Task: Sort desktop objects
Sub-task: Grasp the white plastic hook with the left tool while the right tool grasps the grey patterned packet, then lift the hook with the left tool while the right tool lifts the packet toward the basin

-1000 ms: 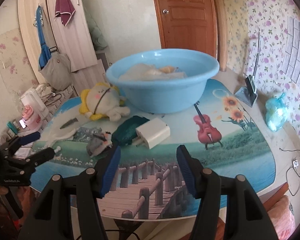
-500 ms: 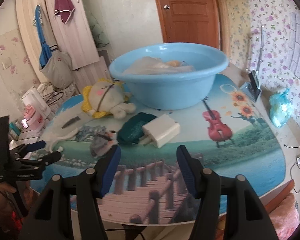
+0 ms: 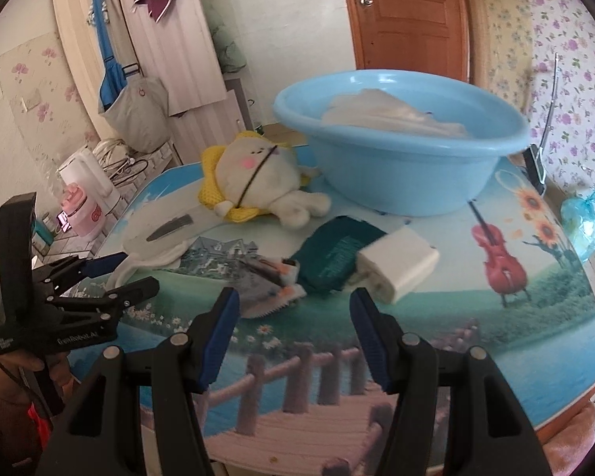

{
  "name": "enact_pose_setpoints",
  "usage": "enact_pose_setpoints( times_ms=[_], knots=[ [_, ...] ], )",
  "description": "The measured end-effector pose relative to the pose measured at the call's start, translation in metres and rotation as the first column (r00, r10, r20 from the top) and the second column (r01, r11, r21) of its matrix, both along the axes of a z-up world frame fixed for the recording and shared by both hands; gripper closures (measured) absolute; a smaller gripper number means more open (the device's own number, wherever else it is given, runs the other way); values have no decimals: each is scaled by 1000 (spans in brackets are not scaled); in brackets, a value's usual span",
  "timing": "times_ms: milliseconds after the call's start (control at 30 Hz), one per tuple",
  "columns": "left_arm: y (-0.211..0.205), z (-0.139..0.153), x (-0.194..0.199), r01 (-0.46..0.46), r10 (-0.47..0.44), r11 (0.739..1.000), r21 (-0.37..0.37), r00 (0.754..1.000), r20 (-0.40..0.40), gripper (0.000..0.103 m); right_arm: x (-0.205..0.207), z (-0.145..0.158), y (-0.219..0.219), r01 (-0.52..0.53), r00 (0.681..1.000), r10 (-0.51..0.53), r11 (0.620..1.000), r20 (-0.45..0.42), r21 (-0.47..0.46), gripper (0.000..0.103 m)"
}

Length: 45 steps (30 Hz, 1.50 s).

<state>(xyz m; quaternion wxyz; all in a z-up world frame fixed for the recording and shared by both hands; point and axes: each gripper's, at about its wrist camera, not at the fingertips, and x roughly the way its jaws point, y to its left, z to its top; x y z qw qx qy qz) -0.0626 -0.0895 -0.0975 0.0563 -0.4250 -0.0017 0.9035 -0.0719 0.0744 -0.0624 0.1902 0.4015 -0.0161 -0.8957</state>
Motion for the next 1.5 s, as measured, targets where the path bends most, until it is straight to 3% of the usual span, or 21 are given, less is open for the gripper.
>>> enact_pose_setpoints(
  times_ms=[167, 400, 533, 833, 1300, 1500],
  knots=[
    [7, 2, 1, 41, -42, 999, -20, 999, -17, 56, -6, -4, -19, -32, 999, 33, 999, -6, 29, 45],
    [7, 1, 5, 63, -63, 998, -9, 998, -21, 56, -12, -19, -39, -66, 998, 65, 994, 18, 89, 45],
    [11, 2, 8, 74, -74, 997, 2, 997, -18, 56, -12, -24, -41, -83, 996, 81, 989, 22, 118, 58],
    [18, 6, 20, 89, -89, 996, 20, 996, -19, 56, 1, -11, -19, -79, 997, 79, 994, -1, 72, 68],
    [61, 17, 31, 165, -165, 986, 4, 986, -26, 56, 24, 1, 39, 15, 999, -15, 1000, -30, 25, 68],
    [69, 10, 31, 153, -153, 988, 12, 988, -7, 56, 29, -6, 58, 58, 998, -57, 998, -18, 40, 68]
  ],
)
